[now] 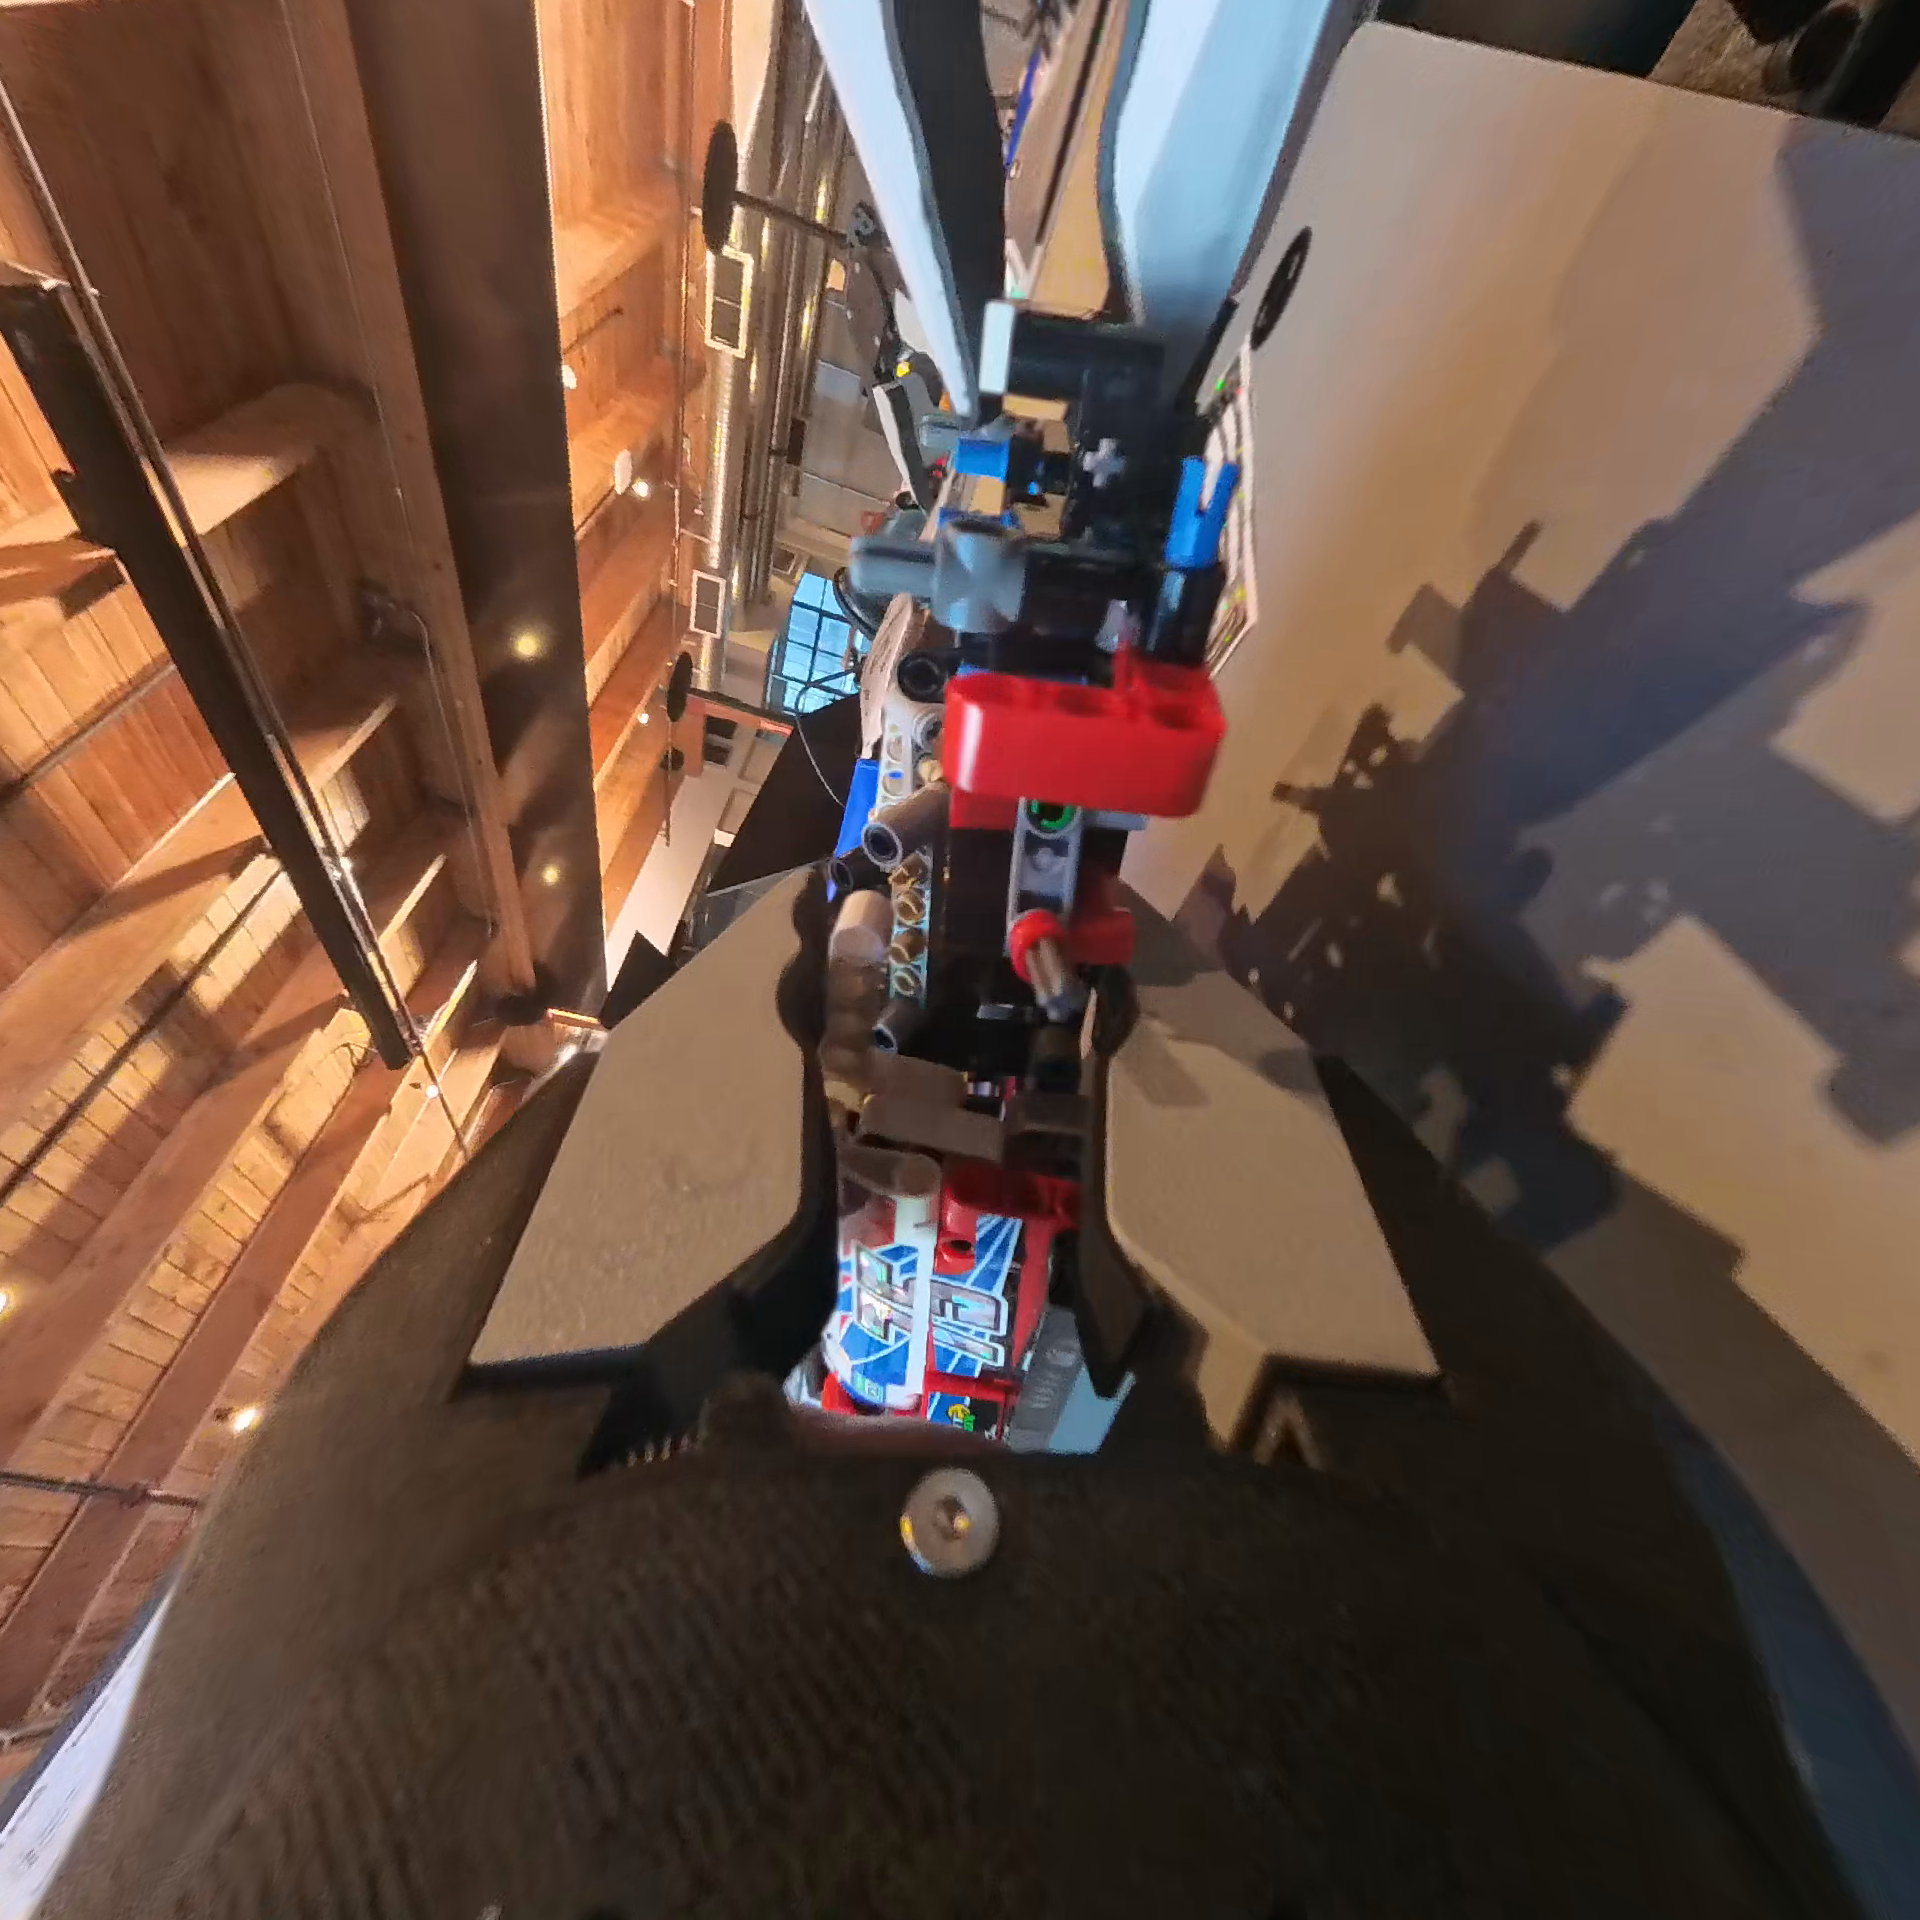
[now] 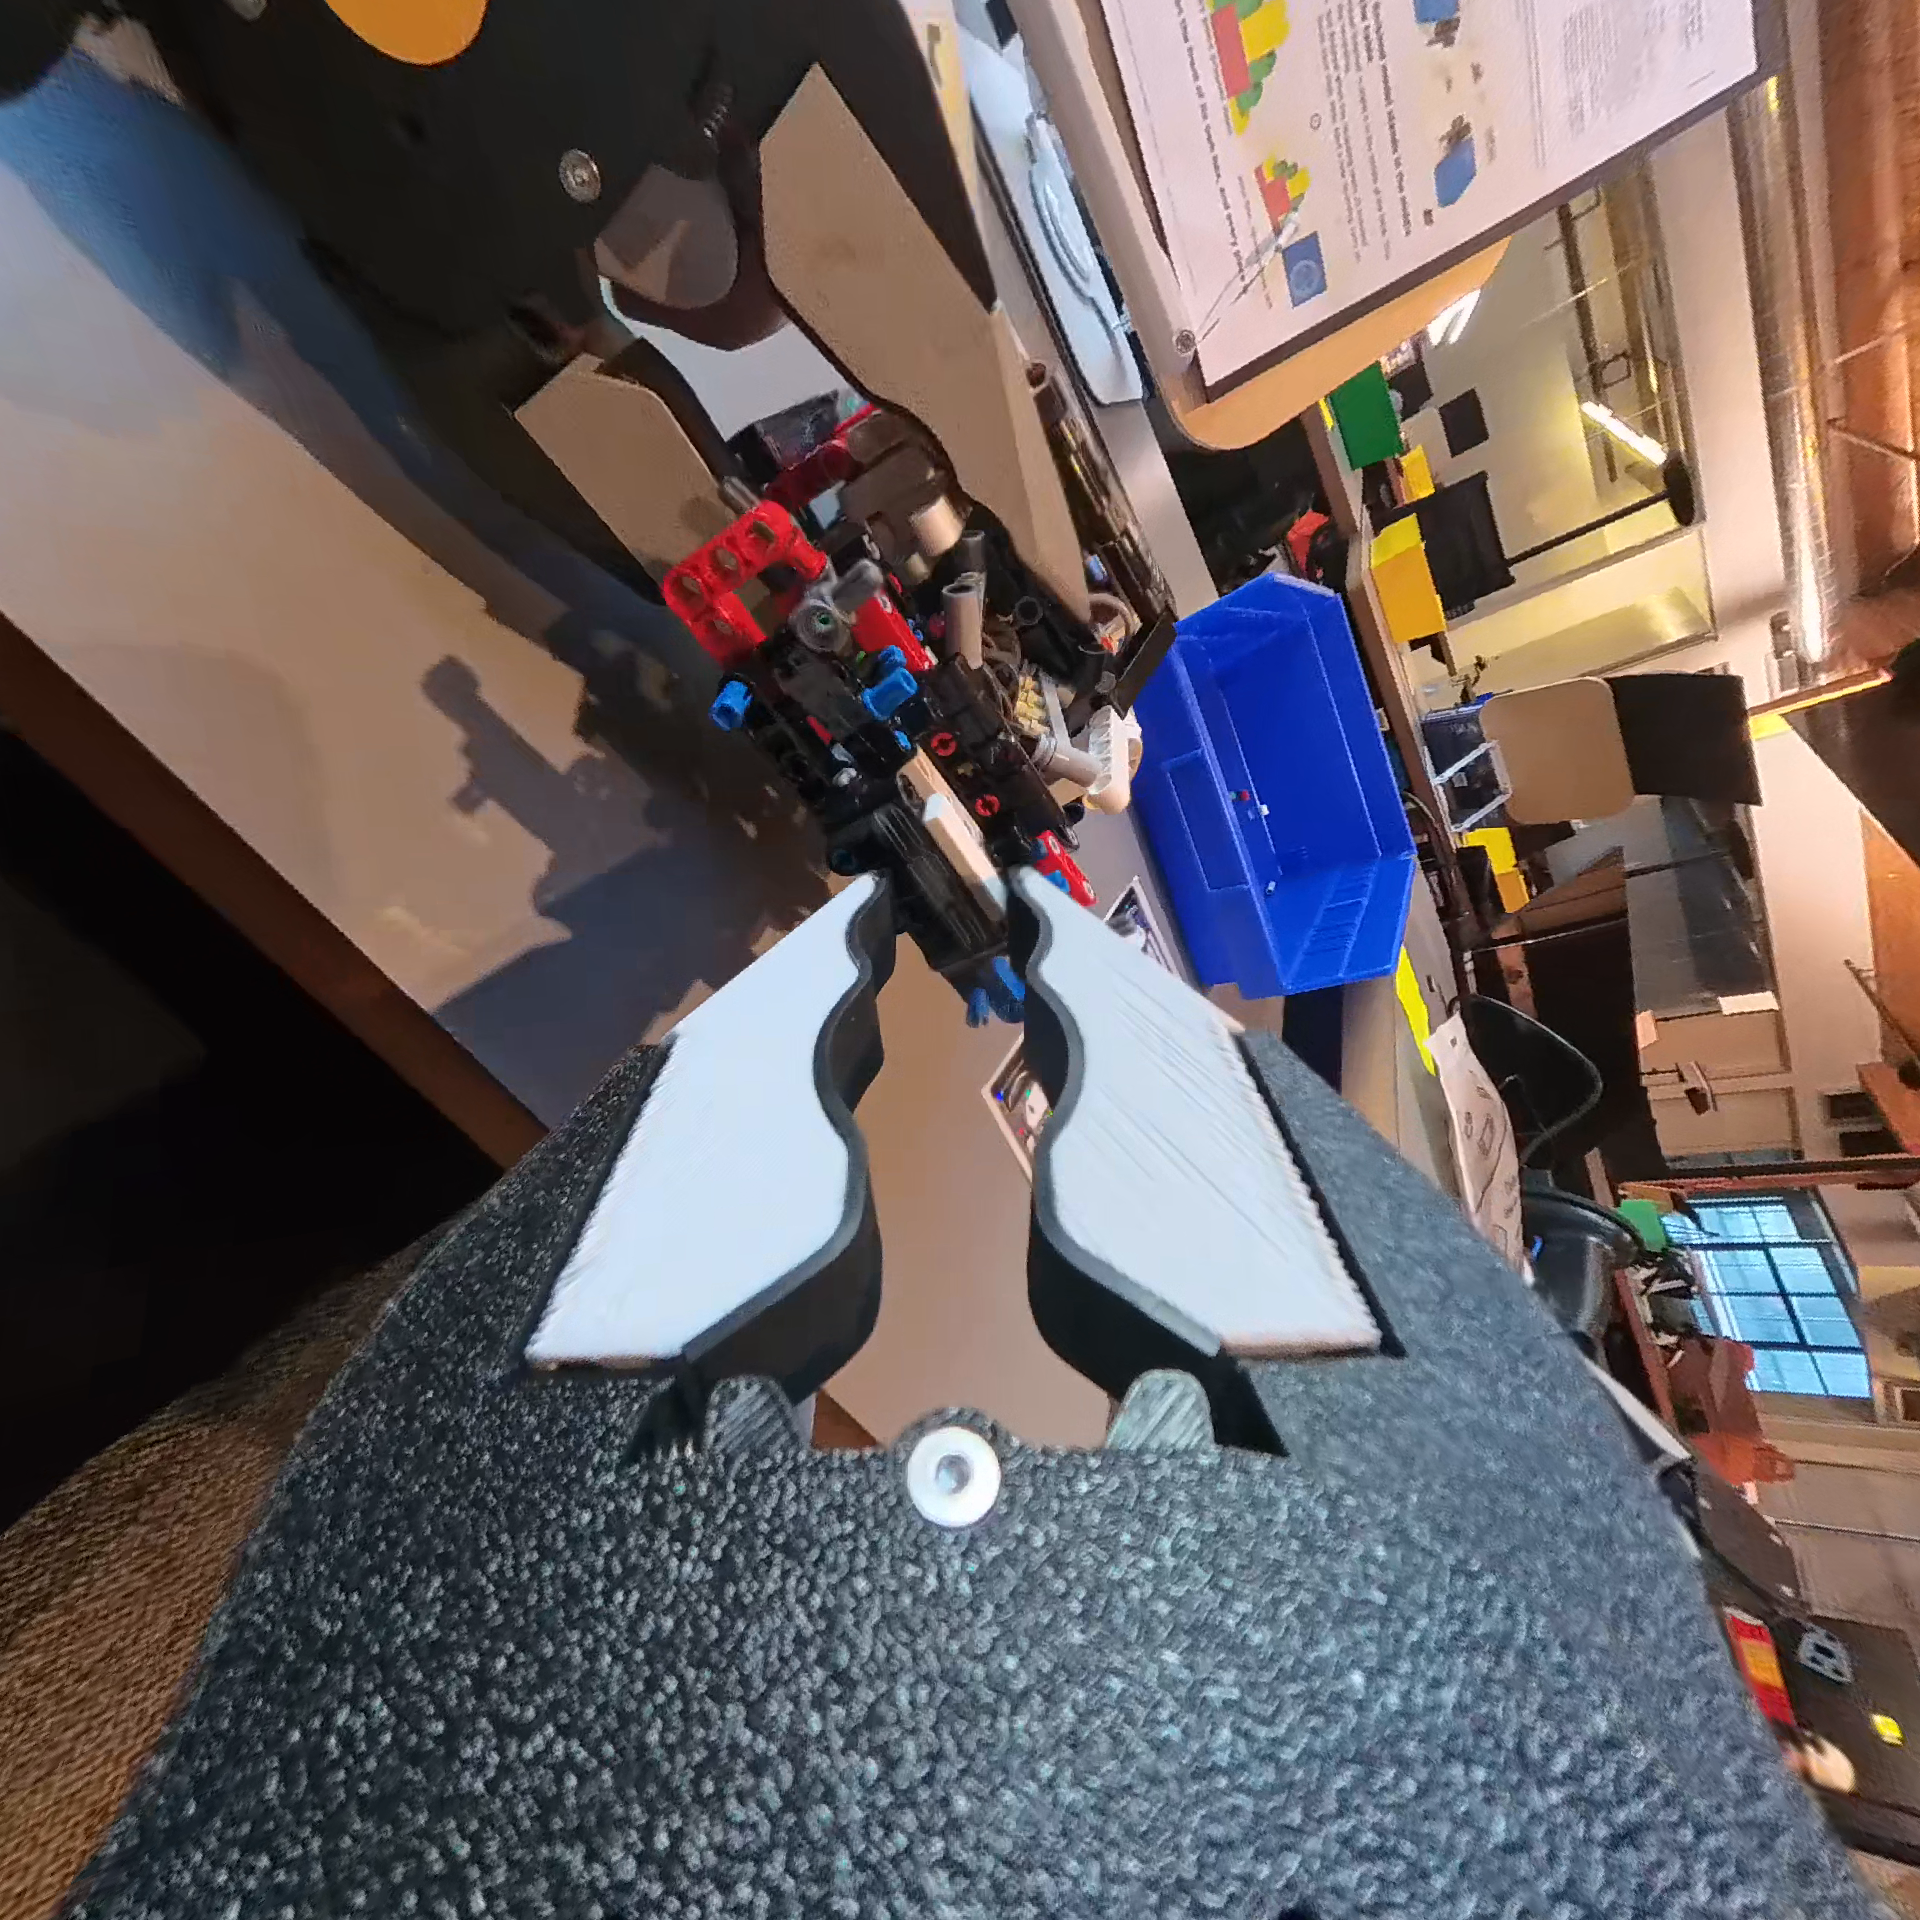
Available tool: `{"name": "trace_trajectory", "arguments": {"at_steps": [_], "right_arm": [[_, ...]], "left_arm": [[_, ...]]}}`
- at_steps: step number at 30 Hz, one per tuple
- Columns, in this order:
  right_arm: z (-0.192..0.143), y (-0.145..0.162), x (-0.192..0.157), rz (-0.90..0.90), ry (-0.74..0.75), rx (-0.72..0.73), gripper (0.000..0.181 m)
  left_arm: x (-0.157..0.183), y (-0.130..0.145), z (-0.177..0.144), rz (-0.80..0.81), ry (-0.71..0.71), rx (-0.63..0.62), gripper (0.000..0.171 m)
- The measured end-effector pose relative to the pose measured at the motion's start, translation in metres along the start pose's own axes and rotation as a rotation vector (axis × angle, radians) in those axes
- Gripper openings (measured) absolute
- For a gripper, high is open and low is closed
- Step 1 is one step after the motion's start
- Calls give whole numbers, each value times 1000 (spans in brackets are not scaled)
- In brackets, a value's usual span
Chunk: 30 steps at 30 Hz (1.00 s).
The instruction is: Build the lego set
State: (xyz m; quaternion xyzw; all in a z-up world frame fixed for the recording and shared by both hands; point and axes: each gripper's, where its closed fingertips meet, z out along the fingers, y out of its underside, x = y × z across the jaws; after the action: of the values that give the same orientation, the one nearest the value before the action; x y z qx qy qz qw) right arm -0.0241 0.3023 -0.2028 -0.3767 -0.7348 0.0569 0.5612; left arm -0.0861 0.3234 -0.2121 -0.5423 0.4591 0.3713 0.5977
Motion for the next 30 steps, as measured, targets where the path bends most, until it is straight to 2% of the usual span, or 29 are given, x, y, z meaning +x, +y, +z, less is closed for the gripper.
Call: {"name": "trace_trajectory", "arguments": {"at_steps": [4, 8, 9, 10, 13, 15, 16, 18, 20, 22, 24, 30], "right_arm": [[-10, -2, -3, -38, -11, -20, 17], [-20, -18, -19, -126, -61, -11, 18], [-20, -22, -24, -136, -84, -10, 13], [-20, -28, -26, -114, -110, 3, 0], [-16, -40, -6, 152, -172, 14, 1], [-8, -41, 0, 384, -306, -45, 15], [-3, -41, 0, 476, -363, -85, 16], [7, -38, -6, 559, -452, -167, 21], [14, -32, -13, 530, -483, -239, 20], [19, -26, -11, 475, -449, -287, 8], [22, -21, -9, 431, -427, -340, 16], [24, -22, -6, 247, -402, -425, 20]], "left_arm": [[4, 1, -1, 2, 30, -3, 47], [5, 1, 0, -1, 32, -8, 47], [3, 1, 0, -4, 28, -8, 47], [3, 1, 0, -5, 27, -8, 47], [5, 1, -1, 11, 29, -7, 47], [7, 1, 0, 23, 33, -9, 47], [8, 1, 0, 25, 35, -11, 47], [8, 1, 1, 29, 33, -13, 47], [9, 1, 0, 34, 34, -16, 47], [11, 1, 1, 42, 39, -21, 47], [11, 1, 1, 48, 40, -29, 46], [10, 1, 1, 28, 42, -36, 47]]}}
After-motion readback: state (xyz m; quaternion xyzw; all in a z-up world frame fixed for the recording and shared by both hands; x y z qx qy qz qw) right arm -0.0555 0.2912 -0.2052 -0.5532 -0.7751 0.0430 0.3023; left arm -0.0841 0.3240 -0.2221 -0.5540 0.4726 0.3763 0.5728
